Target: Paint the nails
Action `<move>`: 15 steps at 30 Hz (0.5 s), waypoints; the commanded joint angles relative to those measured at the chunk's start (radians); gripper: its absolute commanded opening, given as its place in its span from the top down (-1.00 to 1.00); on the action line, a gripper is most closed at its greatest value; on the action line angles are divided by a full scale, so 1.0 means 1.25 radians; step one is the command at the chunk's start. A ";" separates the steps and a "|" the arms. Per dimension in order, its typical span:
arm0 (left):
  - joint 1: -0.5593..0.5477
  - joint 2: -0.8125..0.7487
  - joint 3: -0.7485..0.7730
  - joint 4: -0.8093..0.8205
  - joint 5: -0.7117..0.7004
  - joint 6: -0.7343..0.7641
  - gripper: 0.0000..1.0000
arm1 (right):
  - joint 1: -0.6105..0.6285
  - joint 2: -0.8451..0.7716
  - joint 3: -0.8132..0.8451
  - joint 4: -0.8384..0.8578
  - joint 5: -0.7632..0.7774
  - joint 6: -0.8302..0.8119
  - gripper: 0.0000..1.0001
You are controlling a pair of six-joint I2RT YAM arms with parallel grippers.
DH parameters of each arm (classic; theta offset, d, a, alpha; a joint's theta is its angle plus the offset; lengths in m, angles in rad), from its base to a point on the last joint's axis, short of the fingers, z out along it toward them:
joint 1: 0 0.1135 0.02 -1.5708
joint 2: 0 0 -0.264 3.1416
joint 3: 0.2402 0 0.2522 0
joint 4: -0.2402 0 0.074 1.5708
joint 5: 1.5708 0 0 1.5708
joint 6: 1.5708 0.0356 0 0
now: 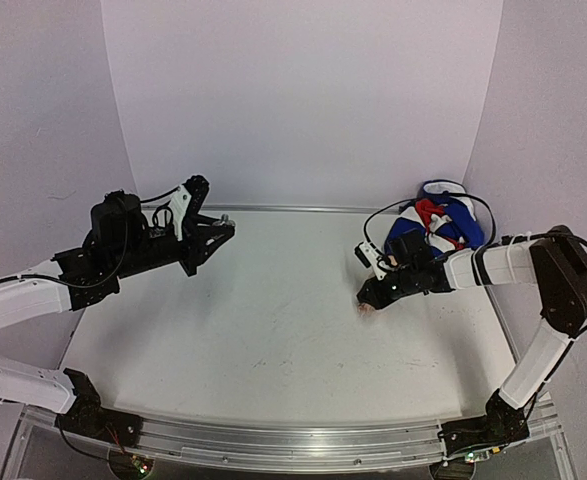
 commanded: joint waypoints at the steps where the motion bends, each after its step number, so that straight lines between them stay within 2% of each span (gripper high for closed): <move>1: 0.004 -0.020 0.035 0.022 0.010 -0.008 1.00 | 0.004 -0.011 0.010 0.002 0.032 0.023 1.00; 15: 0.004 -0.021 0.036 0.022 0.009 -0.005 1.00 | 0.003 0.007 0.021 0.001 0.036 0.021 1.00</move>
